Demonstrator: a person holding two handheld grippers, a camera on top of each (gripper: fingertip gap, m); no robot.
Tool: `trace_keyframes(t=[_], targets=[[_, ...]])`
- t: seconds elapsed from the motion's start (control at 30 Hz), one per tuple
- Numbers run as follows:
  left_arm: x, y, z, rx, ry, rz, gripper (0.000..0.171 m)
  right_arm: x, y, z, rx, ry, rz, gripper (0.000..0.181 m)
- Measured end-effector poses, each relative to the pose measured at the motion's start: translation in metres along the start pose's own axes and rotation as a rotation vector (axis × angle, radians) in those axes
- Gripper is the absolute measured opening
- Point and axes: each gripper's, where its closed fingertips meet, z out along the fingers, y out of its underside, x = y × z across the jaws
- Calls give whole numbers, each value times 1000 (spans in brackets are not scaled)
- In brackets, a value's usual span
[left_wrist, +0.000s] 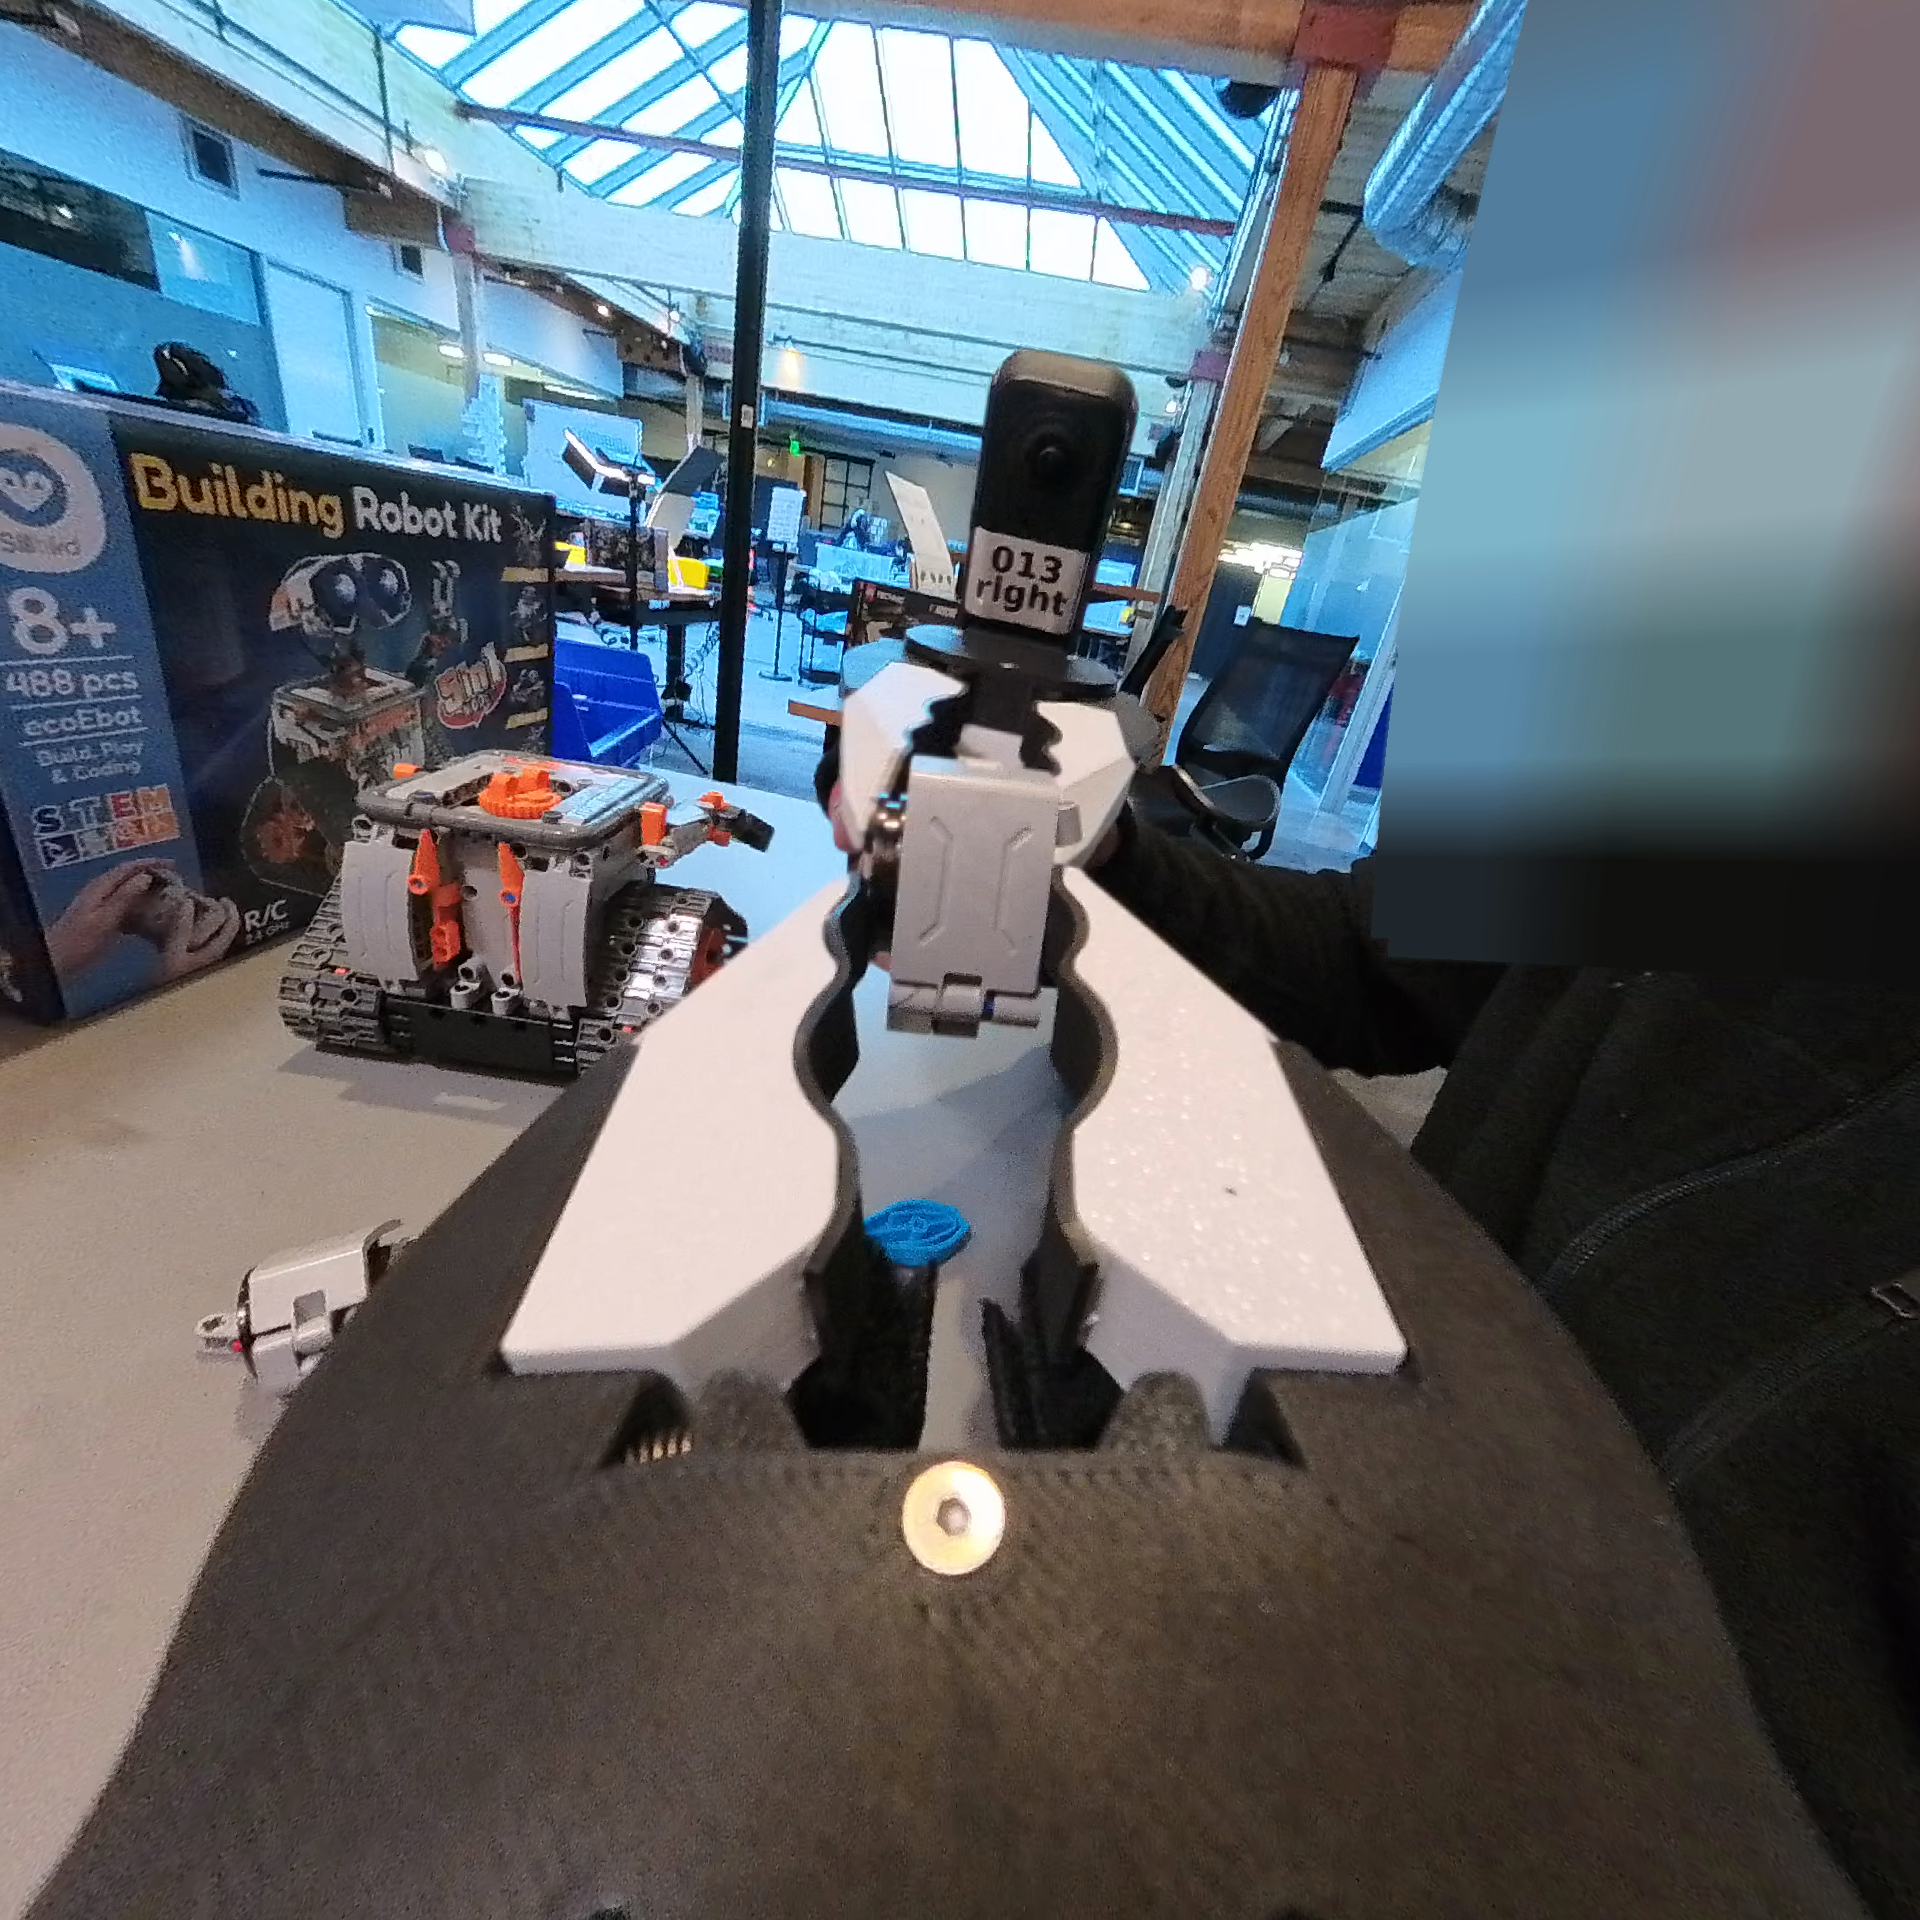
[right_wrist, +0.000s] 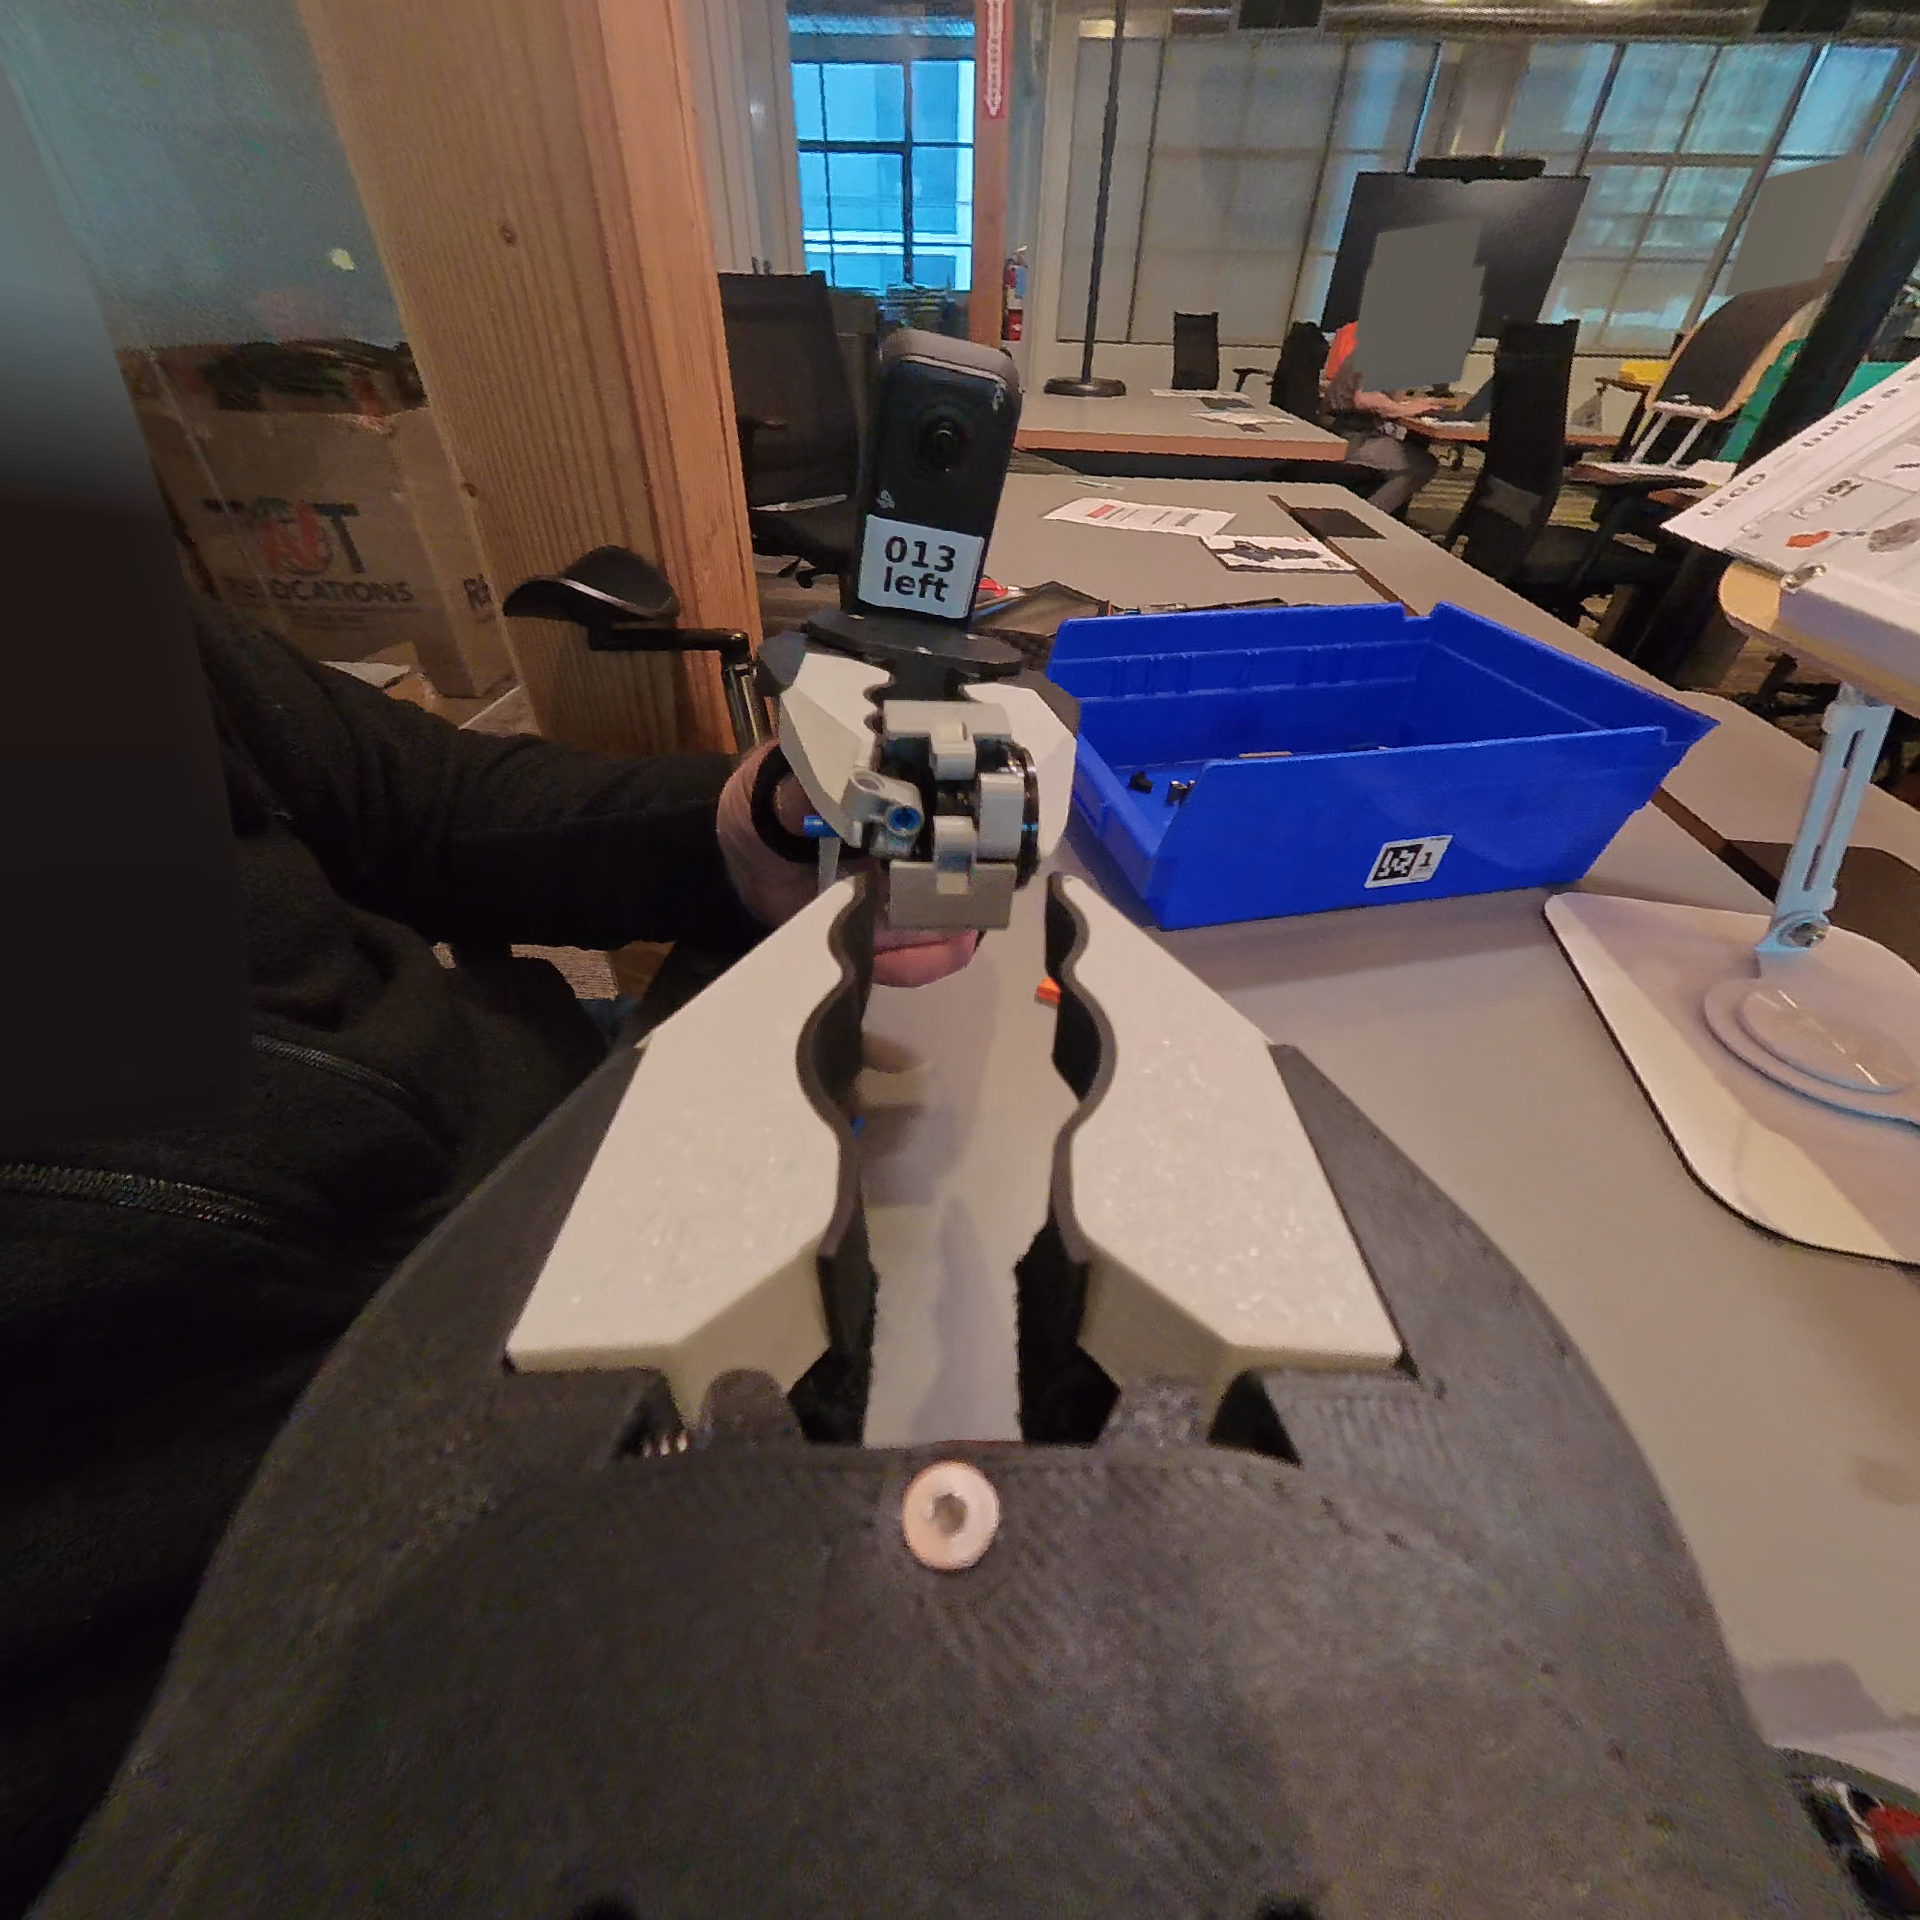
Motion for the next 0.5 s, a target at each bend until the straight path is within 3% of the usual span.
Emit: trace_keyframes(t=[0.37,0.5], targets=[[-1,3,1,3,16,-28,32,-2,4,4,-17,9,-23,22],[-8,-2,-8,17,-52,19,44,2,7,3,-43,45,-57,21]])
